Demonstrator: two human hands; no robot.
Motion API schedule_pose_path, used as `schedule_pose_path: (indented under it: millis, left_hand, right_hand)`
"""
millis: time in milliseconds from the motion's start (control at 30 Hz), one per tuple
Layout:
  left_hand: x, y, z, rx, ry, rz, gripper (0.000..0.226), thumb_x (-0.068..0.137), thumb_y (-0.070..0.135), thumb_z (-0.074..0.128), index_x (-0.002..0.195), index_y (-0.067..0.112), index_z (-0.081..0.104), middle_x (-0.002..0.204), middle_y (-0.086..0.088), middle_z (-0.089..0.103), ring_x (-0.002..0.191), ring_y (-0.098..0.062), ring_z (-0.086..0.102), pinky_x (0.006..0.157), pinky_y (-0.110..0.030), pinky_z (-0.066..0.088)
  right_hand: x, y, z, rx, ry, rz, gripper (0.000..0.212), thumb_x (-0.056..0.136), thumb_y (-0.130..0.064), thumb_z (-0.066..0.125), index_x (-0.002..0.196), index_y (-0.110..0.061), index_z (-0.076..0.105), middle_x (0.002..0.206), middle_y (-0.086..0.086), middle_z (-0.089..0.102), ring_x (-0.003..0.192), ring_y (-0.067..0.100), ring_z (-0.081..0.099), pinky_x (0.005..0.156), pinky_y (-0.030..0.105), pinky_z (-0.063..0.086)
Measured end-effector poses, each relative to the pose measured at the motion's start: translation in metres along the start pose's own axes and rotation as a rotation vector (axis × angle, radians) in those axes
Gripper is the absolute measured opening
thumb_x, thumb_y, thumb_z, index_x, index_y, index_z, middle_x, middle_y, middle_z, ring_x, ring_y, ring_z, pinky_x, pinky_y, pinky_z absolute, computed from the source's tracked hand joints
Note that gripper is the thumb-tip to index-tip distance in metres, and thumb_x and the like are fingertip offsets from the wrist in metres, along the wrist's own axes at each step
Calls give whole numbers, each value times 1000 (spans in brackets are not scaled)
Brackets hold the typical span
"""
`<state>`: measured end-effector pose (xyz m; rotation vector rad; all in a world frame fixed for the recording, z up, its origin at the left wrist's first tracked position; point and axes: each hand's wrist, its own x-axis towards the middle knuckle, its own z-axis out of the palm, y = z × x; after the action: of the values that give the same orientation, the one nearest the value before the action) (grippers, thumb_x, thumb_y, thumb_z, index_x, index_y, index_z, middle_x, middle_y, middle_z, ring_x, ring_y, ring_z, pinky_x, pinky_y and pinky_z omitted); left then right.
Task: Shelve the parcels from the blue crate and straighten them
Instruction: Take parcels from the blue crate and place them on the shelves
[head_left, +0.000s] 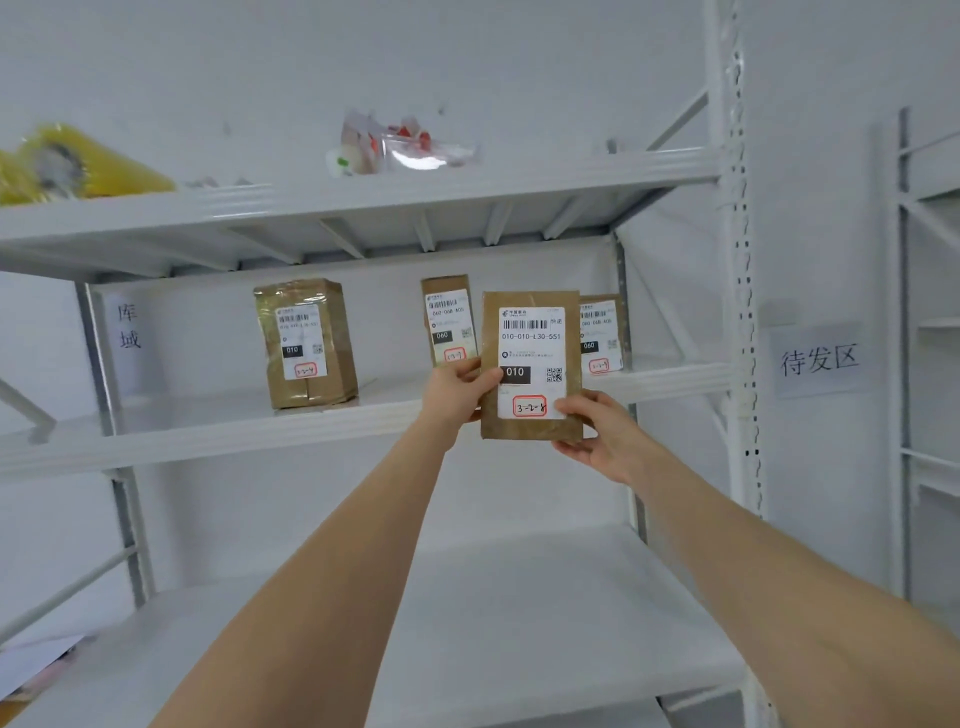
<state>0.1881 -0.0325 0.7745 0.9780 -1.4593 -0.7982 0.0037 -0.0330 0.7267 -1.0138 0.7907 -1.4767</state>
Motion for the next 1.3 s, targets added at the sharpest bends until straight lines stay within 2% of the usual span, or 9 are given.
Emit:
schedule_pose_path:
  millis: [167, 233, 300, 367, 467, 600, 767, 1033, 1300]
  left_hand:
    - [33, 27, 9, -10, 37, 53, 35, 91, 13, 62, 126, 10, 59, 99, -7, 70, 93, -25, 67, 80, -39, 57]
    - [49, 35, 15, -3, 44, 72, 37, 92, 13, 62, 128, 10, 58, 104, -7, 71, 98, -26, 68, 85, -44, 56]
    - [64, 40, 22, 19, 67, 86, 39, 92, 14, 61, 130, 12, 57, 105, -5, 71, 98, -24, 68, 86, -46, 56]
    - [77, 42, 29, 43, 107, 95, 38, 93, 15, 59, 131, 14, 56, 104, -3, 71, 97, -22, 68, 86, -45, 56]
    - [91, 40, 39, 53, 158, 87, 37, 94, 14, 57, 131, 14, 55, 104, -3, 70, 97, -22, 68, 86, -44, 56]
    - [106, 29, 46, 98, 191, 63, 40, 97, 11, 51, 137, 12, 49, 111, -6, 68, 99, -23, 66, 85, -42, 56]
    - [128, 10, 52, 149, 189, 52, 42, 97, 7, 48, 139, 11, 47, 114, -6, 66, 105, -24, 63, 85, -38, 55]
    - [165, -20, 47, 161, 158, 19, 41, 97, 4, 47, 137, 10, 49, 119, -9, 65, 108, -29, 62, 87, -45, 55]
    - [188, -47, 38, 169, 128, -13, 39, 94, 4, 50, 132, 10, 54, 114, -11, 67, 105, -30, 63, 84, -48, 56]
  right_hand:
    - [22, -40, 8, -40, -17, -97, 30, 83, -4, 70, 105, -19, 57, 102, 5, 69, 91, 25, 66, 85, 41, 55]
    - [35, -54, 8, -64, -20, -128, 33, 84, -4, 68, 112, -19, 57, 97, 1, 69, 90, 22, 65, 84, 39, 54]
    - [49, -65, 8, -126, -19, -156, 38, 85, -6, 67, 120, -19, 57, 97, -2, 69, 96, 21, 64, 93, 42, 50]
    - [64, -70, 6, -215, -19, -187, 40, 85, -10, 67, 123, -21, 58, 100, -5, 69, 101, 18, 64, 98, 42, 47]
    - [83, -75, 4, -312, -13, -247, 36, 88, -12, 65, 121, -25, 60, 100, -10, 69, 96, 11, 63, 82, 31, 47]
    - [108, -70, 1, -455, 62, -361, 39, 88, -8, 66, 124, -21, 62, 114, -2, 68, 103, 18, 64, 92, 41, 53]
    - [135, -57, -4, -652, 164, -446, 29, 88, -9, 65, 114, -21, 66, 101, -5, 65, 100, 20, 62, 91, 43, 53]
    - [171, -41, -2, -890, 247, -442, 24, 94, -5, 56, 115, -14, 64, 107, 2, 62, 95, 19, 52, 84, 31, 46]
    - [191, -22, 2, -991, 301, -404, 23, 93, -7, 55, 114, -10, 64, 112, 8, 66, 101, 26, 59, 86, 34, 48]
